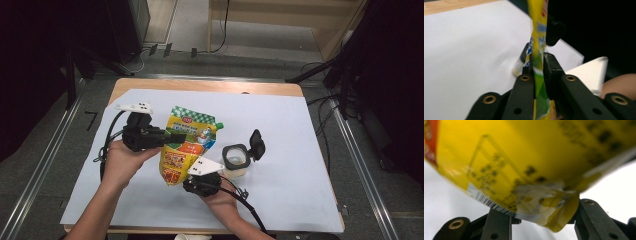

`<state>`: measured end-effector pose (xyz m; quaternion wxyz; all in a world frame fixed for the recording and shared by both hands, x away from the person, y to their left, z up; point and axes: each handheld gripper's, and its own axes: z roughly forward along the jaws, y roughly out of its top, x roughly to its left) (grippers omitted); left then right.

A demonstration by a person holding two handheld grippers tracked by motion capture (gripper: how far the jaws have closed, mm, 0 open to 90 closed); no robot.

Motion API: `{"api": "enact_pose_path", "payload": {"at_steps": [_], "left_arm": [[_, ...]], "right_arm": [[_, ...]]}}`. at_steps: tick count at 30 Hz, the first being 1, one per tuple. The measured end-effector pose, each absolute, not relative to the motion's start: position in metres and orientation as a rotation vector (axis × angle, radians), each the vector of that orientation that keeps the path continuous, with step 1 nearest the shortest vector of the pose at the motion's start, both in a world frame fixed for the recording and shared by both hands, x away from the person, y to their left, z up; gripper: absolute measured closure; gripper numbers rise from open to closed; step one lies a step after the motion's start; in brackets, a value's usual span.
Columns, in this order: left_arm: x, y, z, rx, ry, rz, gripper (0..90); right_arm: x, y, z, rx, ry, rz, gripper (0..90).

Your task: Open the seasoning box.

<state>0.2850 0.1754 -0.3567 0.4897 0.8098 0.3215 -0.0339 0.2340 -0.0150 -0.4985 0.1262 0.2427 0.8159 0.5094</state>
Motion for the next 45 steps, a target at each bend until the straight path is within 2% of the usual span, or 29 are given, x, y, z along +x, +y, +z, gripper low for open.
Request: {"api": "enact_pose_path", "payload": {"at_steps": [8, 11, 18, 22, 24, 39, 43, 45], "left_arm": [[0.282, 0.162, -0.362, 2.014, 0.718, -0.022, 82.6], [0.284, 0.158, -0.369, 1.994, 0.731, -0.078, 80.1], [0.285, 0.154, -0.371, 2.007, 0.723, -0.08, 78.7], [0.285, 0.151, -0.375, 1.99, 0.711, -0.098, 71.4], [0.287, 0.152, -0.377, 1.968, 0.722, -0.134, 70.7], [0.297, 0.138, -0.38, 1.994, 0.797, -0.22, 72.7], [0.296, 0.129, -0.381, 2.031, 0.79, -0.188, 72.5], [0.295, 0.126, -0.381, 2.028, 0.786, -0.212, 70.4]], "right_arm": [[0.22, -0.011, -0.489, 0.657, 2.412, 1.49, 61.3], [0.218, -0.012, -0.487, 0.66, 2.43, 1.492, 60.6], [0.215, -0.012, -0.487, 0.671, 2.449, 1.492, 60.0], [0.213, -0.013, -0.484, 0.665, 2.459, 1.522, 60.1], [0.211, -0.014, -0.482, 0.656, 2.461, 1.528, 60.0], [0.205, -0.017, -0.478, 0.685, 2.505, 1.534, 57.8], [0.202, -0.017, -0.475, 0.65, 2.495, 1.533, 57.3], [0.198, -0.015, -0.472, 0.616, 2.483, 1.519, 57.1]]}}
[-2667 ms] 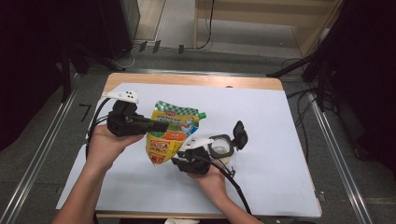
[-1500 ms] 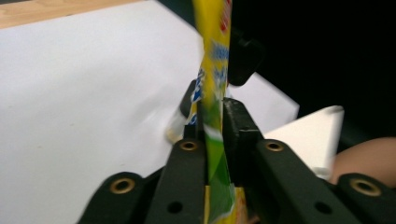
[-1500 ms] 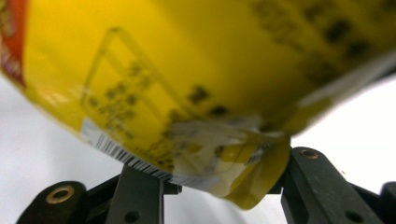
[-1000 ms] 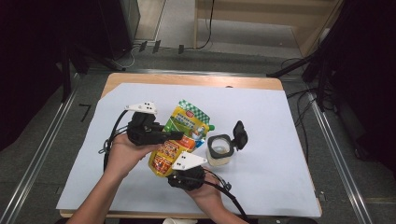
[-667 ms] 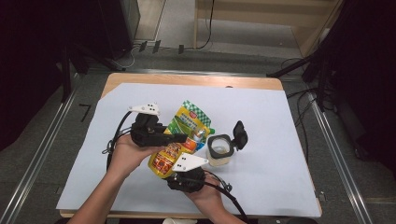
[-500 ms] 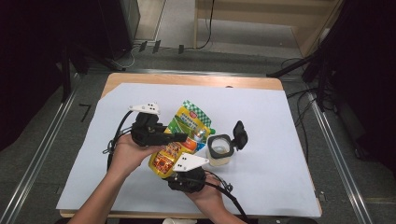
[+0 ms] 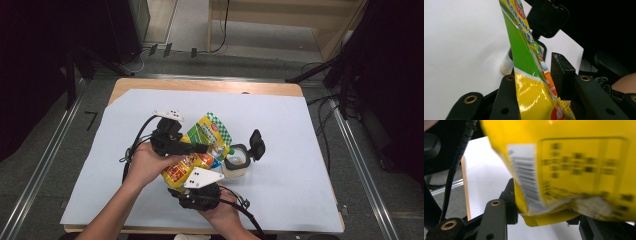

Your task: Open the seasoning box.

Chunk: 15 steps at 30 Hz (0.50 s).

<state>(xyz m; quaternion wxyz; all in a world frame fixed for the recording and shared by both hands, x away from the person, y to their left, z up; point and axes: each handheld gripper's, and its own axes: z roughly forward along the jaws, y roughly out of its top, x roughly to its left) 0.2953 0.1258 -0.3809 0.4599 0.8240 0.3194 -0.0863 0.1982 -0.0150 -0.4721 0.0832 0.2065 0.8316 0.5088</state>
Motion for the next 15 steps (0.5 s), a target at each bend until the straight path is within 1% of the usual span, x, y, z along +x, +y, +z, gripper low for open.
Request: {"api": "enact_pose_path", "payload": {"at_steps": [2, 7, 10, 15], "left_arm": [[0.294, 0.1264, -0.3789, 2.023, 0.786, -0.19, 71.1], [0.2968, 0.1233, -0.3788, 2.042, 0.816, -0.197, 71.4], [0.2976, 0.122, -0.3802, 2.036, 0.834, -0.211, 68.1], [0.3011, 0.1217, -0.3821, 2.03, 0.866, -0.252, 66.4]], "right_arm": [[0.1974, -0.0166, -0.4723, 0.604, 2.458, 1.517, 57.5], [0.1995, -0.0169, -0.4721, 0.612, 2.468, 1.532, 57.3], [0.201, -0.0176, -0.4733, 0.626, 2.478, 1.536, 57.0], [0.201, -0.0161, -0.475, 0.619, 2.486, 1.526, 56.5]]}}
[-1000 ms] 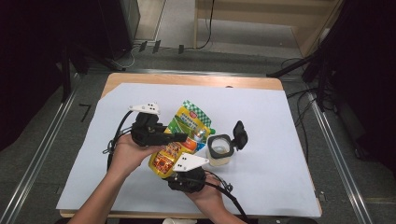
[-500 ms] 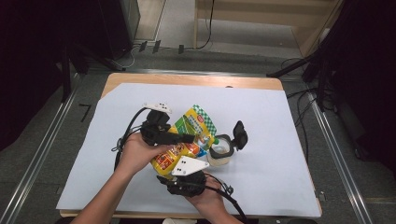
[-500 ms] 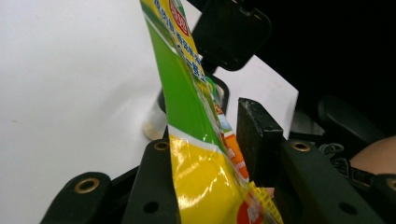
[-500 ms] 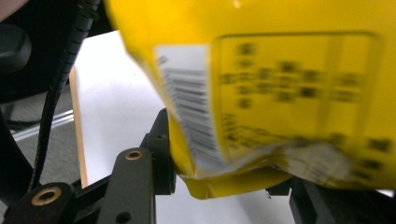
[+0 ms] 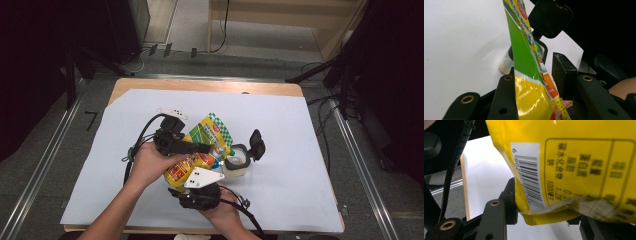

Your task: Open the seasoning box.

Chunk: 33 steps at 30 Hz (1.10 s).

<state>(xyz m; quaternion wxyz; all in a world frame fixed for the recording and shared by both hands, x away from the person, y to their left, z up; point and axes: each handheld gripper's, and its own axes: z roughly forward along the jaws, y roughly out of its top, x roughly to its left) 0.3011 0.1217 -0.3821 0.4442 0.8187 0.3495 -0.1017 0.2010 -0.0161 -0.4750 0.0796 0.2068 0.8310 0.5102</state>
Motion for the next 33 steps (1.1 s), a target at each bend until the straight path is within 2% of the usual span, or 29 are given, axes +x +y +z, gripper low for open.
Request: {"api": "enact_pose_path", "payload": {"at_steps": [13, 18, 20, 23, 27, 33], "left_arm": [[0.309, 0.105, -0.374, 2.1, 0.907, -0.261, 70.2], [0.312, 0.099, -0.376, 2.126, 0.912, -0.259, 71.7], [0.313, 0.098, -0.378, 2.141, 0.921, -0.271, 73.2], [0.313, 0.097, -0.379, 2.139, 0.922, -0.294, 73.3], [0.316, 0.098, -0.378, 2.116, 0.918, -0.327, 72.3], [0.315, 0.099, -0.374, 2.118, 0.879, -0.308, 66.9]], "right_arm": [[0.201, -0.02, -0.468, 0.634, 2.469, 1.533, 55.1], [0.203, -0.019, -0.47, 0.627, 2.476, 1.519, 48.2], [0.204, -0.016, -0.473, 0.632, 2.488, 1.498, 48.7], [0.206, -0.015, -0.477, 0.629, 2.495, 1.472, 59.5], [0.206, -0.019, -0.473, 0.634, 2.481, 1.491, 61.1], [0.208, -0.027, -0.466, 0.716, 2.485, 1.631, 61.3]]}}
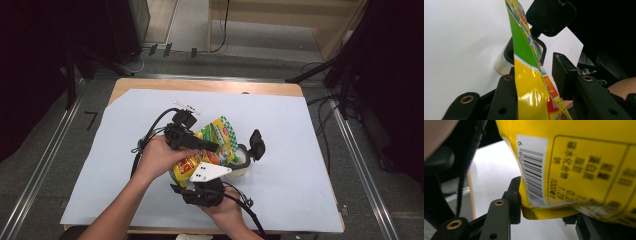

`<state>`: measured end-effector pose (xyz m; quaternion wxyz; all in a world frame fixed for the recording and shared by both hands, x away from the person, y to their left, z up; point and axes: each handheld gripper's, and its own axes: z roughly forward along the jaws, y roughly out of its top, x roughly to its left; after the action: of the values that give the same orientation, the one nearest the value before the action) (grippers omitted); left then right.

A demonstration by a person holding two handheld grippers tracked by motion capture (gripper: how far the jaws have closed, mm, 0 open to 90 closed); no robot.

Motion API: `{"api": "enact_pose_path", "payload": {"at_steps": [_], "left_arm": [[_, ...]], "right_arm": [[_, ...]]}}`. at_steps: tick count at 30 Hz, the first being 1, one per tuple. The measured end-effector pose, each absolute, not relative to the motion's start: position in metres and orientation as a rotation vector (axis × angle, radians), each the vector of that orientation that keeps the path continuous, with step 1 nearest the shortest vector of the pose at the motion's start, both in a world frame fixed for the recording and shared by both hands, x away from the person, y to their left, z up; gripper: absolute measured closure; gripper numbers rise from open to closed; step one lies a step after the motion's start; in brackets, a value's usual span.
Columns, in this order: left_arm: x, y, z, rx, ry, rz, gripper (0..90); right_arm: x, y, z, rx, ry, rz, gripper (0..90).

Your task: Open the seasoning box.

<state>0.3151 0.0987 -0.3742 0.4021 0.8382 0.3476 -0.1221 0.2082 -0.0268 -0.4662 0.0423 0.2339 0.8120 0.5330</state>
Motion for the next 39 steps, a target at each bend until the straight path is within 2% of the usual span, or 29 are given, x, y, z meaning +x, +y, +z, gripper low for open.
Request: {"api": "enact_pose_path", "payload": {"at_steps": [9, 10, 11, 12, 13, 14, 17, 18, 19, 22, 23, 24, 26, 29, 33, 39], "left_arm": [[0.31, 0.101, -0.369, 2.11, 0.862, -0.299, 62.2], [0.308, 0.099, -0.368, 2.127, 0.866, -0.245, 68.4], [0.308, 0.099, -0.368, 2.127, 0.866, -0.245, 72.6], [0.306, 0.097, -0.368, 2.136, 0.854, -0.216, 72.6], [0.305, 0.097, -0.367, 2.147, 0.85, -0.192, 76.3], [0.303, 0.097, -0.364, 2.17, 0.84, -0.167, 86.4], [0.303, 0.098, -0.362, 2.178, 0.835, -0.172, 87.5], [0.303, 0.097, -0.362, 2.181, 0.847, -0.163, 88.1], [0.303, 0.097, -0.362, 2.181, 0.847, -0.163, 88.3], [0.304, 0.096, -0.363, 2.202, 0.857, -0.158, 88.4], [0.303, 0.095, -0.364, 2.211, 0.855, -0.163, 88.5], [0.304, 0.096, -0.363, 2.199, 0.852, -0.182, 88.6], [0.304, 0.097, -0.361, 2.182, 0.853, -0.182, 88.3], [0.304, 0.097, -0.36, 2.163, 0.849, -0.185, 85.5], [0.306, 0.097, -0.36, 2.132, 0.845, -0.205, 73.4], [0.311, 0.096, -0.362, 2.177, 0.83, -0.217, 72.1]], "right_arm": [[0.209, -0.03, -0.461, 0.738, 2.469, 1.685, 61.6], [0.209, -0.03, -0.462, 0.748, 2.473, 1.681, 61.5], [0.209, -0.03, -0.462, 0.748, 2.473, 1.681, 61.5], [0.209, -0.029, -0.462, 0.75, 2.47, 1.66, 61.3], [0.209, -0.028, -0.462, 0.75, 2.473, 1.647, 61.3], [0.209, -0.027, -0.462, 0.723, 2.479, 1.606, 60.6], [0.207, -0.025, -0.46, 0.685, 2.49, 1.593, 59.4], [0.206, -0.022, -0.46, 0.647, 2.495, 1.563, 55.0], [0.206, -0.022, -0.46, 0.647, 2.495, 1.563, 55.0], [0.204, -0.018, -0.461, 0.583, 2.536, 1.501, 53.5], [0.204, -0.017, -0.462, 0.556, 2.543, 1.473, 56.3], [0.202, -0.016, -0.461, 0.529, 2.536, 1.427, 64.2], [0.203, -0.018, -0.46, 0.525, 2.529, 1.425, 66.1], [0.203, -0.018, -0.459, 0.532, 2.516, 1.434, 66.1], [0.206, -0.02, -0.459, 0.592, 2.503, 1.513, 65.9], [0.208, -0.024, -0.459, 0.636, 2.503, 1.564, 65.4]]}}
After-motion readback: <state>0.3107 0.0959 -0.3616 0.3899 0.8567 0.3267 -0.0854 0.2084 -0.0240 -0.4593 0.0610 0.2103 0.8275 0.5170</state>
